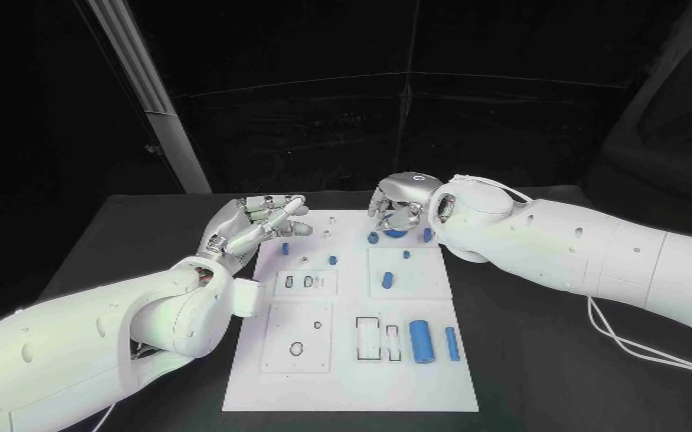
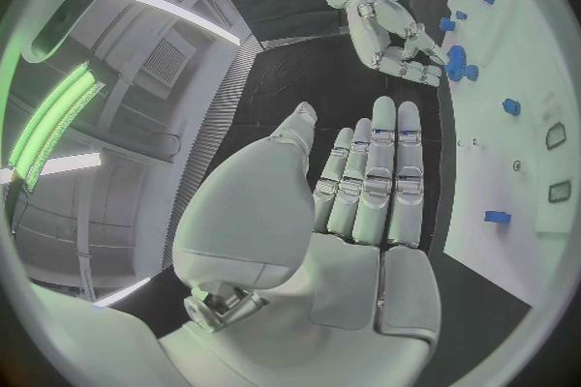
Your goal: Assemble the parts on the task board
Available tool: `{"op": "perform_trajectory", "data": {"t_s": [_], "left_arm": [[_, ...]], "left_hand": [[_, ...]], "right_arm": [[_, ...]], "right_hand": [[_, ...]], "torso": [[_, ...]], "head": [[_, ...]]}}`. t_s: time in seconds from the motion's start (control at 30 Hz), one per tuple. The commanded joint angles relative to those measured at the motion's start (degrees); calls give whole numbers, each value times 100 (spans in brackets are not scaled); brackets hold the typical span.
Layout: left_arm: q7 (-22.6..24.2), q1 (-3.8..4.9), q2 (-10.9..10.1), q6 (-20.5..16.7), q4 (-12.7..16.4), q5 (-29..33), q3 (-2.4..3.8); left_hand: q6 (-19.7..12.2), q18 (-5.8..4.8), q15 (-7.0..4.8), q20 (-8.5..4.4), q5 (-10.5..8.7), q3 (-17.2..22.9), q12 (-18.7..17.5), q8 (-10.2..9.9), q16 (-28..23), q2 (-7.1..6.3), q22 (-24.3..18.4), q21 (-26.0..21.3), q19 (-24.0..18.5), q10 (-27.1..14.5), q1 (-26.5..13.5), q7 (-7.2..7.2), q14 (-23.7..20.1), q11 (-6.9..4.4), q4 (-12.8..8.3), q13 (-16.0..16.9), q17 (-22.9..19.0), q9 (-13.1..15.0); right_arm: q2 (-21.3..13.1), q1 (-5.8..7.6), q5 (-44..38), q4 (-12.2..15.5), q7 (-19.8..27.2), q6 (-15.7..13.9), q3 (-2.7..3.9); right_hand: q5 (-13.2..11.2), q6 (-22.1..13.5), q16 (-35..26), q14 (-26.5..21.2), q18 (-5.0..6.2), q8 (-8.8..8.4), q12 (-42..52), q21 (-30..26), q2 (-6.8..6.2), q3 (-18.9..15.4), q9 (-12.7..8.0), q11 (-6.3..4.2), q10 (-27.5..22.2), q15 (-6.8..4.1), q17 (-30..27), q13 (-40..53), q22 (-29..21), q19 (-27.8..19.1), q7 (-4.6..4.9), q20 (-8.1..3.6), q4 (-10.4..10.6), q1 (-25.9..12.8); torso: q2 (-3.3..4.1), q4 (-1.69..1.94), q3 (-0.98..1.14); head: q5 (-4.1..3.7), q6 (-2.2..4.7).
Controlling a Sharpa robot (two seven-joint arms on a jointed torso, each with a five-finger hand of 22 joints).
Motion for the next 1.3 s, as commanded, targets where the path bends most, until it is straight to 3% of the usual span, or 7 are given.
{"op": "perform_trajectory", "data": {"t_s": [0.03, 0.2, 0.23, 0.6, 1.0, 1.2, 1.3], "left_arm": [[-7, 15, 0, 114, 19, -48, 6], [-16, 16, 2, 119, 10, -48, 6], [-18, 16, 2, 121, 6, -48, 6], [-36, 19, -1, 141, -24, -48, 6], [-68, 27, -2, 171, -56, -48, 6], [-82, 41, -8, 176, -50, -48, 6], [-85, 43, -5, 179, -52, -47, 6]], "left_hand": [[33, 76, 34, 27, -36, -11, -35, -30, -33, 2, -8, -22, 17, 16, 46, -6, -9, 29, -37, -5, 5, -6], [32, 76, 35, 28, -36, -11, -40, -34, -37, 1, -10, -24, 16, 14, 46, -5, -11, 30, -39, -6, 7, -7], [32, 76, 35, 28, -36, -11, -40, -34, -37, 1, -10, -24, 16, 14, 46, -5, -11, 30, -39, -6, 7, -7], [30, 76, 36, 29, -36, -11, -50, -41, -45, -2, -14, -29, 14, 9, 47, -6, -12, 32, -46, -7, 10, -7], [28, 76, 38, 31, -35, -8, -60, -48, -53, 0, -18, -33, 13, 3, 51, -4, -13, 33, -54, -8, 14, -8], [25, 77, 39, 33, -34, -1, -71, -57, -62, 8, -22, -38, 13, -3, 56, -3, -13, 36, -62, -8, 18, -8], [25, 77, 40, 34, -33, 5, -77, -62, -68, 13, -25, -41, 14, -5, 61, -2, -13, 37, -69, -8, 22, -8]], "right_arm": [[21, 20, -427, 52, -231, 471, 6], [47, 23, -534, 69, -298, 709, 6], [54, 23, -550, 68, -308, 745, 6], [159, 24, -622, 24, -336, 876, 6], [249, 24, -651, -82, -257, 952, 6], [271, 24, -649, -113, -206, 1039, 6], [282, 24, -645, -137, -194, 1068, 6]], "right_hand": [[-43, -36, 239, 173, -130, -16, -10, 263, -40, 54, -3, -5, -49, 48, 252, 2, 317, 54, -18, 14, 21, -27], [-59, -67, 481, 170, -184, -23, -13, 554, -93, 49, -6, 14, -84, 61, 520, 1, 704, 115, -14, 34, 60, -52], [-63, -70, 499, 168, -186, -22, -12, 574, -98, 47, -6, 15, -87, 62, 537, 2, 727, 115, -14, 36, 64, -54], [-69, -63, 643, 140, -197, -13, -5, 722, -87, 68, -1, 20, -89, 72, 662, 6, 874, 83, -10, 53, 113, -31], [-86, 34, 763, 108, -207, 12, 16, 882, 49, 246, 9, 1, 13, 65, 747, 12, 1034, 48, -18, 58, 185, 39], [-282, 203, 833, 95, -222, 54, 40, 1009, 224, 502, 24, -54, 198, 23, 793, 22, 1181, 52, -68, 28, 238, 141], [-333, 242, 844, 88, -224, 55, 31, 1034, 249, 587, 24, -63, 235, 17, 791, 20, 1202, 40, -75, 19, 250, 167]], "torso": [[47, 14, -5], [59, 22, -13], [61, 16, -4], [80, 28, 9], [92, 28, 23], [121, 30, 20], [122, 31, 20]], "head": [[-10, -6], [-12, 0], [-7, -7], [-11, -18], [16, -51], [12, -47], [6, -45]]}}
